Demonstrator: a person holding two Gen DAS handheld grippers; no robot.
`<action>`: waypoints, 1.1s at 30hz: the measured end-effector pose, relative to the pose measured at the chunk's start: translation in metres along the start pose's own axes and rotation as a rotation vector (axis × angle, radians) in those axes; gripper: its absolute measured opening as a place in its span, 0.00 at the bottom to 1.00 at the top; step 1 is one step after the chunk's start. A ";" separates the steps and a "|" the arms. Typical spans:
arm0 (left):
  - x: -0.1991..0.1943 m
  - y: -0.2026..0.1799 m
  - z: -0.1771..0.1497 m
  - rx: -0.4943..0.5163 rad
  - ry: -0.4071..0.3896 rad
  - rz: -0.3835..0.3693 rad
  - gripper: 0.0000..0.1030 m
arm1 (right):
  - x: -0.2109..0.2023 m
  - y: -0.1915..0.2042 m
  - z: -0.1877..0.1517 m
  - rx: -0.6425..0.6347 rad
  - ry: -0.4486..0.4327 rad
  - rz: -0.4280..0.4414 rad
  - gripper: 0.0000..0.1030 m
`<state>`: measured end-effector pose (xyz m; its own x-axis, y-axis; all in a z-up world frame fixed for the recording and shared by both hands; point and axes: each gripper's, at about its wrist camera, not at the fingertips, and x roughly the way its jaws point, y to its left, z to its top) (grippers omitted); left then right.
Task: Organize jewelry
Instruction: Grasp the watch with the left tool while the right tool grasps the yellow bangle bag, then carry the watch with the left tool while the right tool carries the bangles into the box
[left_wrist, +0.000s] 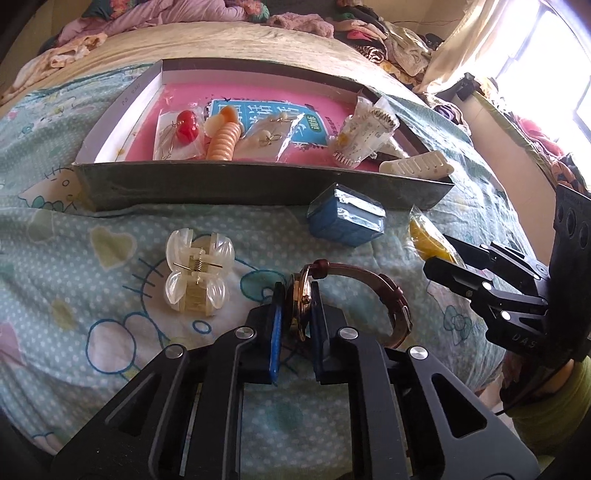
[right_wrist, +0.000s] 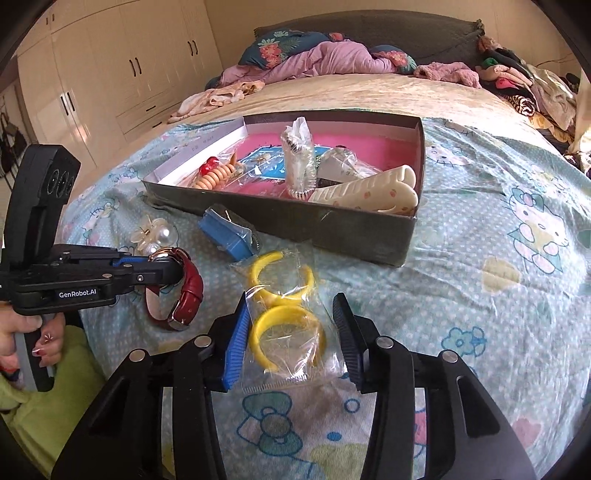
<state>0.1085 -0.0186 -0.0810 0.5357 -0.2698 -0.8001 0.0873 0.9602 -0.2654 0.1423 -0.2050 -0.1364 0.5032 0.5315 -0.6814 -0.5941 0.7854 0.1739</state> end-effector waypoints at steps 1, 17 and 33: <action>-0.005 -0.001 -0.001 0.007 -0.012 0.000 0.06 | -0.004 0.001 0.000 -0.001 -0.006 0.000 0.41; -0.058 0.012 0.003 0.017 -0.145 0.085 0.06 | -0.029 0.043 0.028 -0.074 -0.080 0.064 0.41; -0.068 0.028 0.017 0.007 -0.181 0.117 0.06 | -0.014 0.065 0.068 -0.126 -0.130 0.099 0.41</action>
<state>0.0890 0.0278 -0.0252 0.6847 -0.1395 -0.7153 0.0213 0.9849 -0.1717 0.1396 -0.1401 -0.0669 0.5105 0.6468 -0.5666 -0.7141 0.6860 0.1397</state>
